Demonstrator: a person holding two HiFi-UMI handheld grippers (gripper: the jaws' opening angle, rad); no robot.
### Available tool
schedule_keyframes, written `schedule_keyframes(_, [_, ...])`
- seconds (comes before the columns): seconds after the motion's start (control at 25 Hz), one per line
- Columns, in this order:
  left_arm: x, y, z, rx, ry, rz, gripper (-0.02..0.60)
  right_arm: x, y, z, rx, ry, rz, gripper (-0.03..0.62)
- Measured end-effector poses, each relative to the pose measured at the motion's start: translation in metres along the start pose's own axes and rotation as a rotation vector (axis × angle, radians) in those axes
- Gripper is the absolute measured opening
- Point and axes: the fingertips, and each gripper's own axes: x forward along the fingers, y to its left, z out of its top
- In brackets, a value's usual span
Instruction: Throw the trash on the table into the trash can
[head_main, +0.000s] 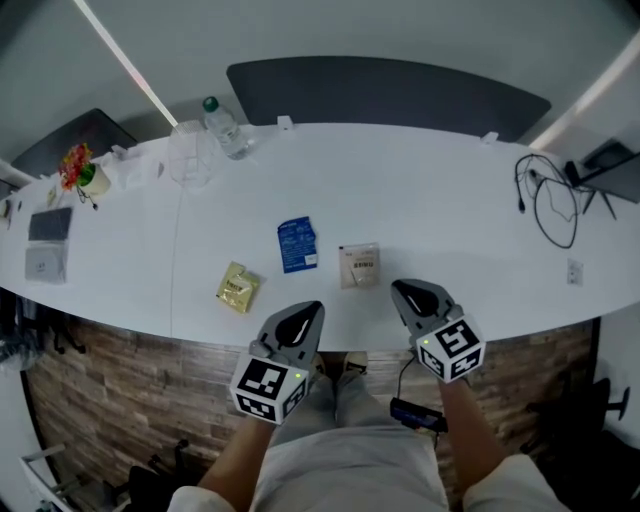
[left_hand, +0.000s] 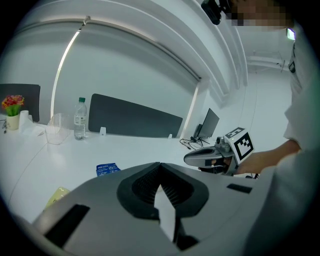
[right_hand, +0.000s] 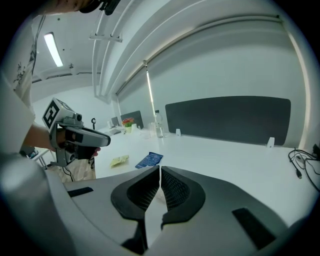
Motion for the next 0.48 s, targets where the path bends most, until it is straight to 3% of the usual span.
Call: schedule_keyframes(0.48, [0.017,0.020,-0.021,-0.039,0.036,0.019,0.000,0.044,-0.011,-0.025,-0.032,0.064,0.036,0.038])
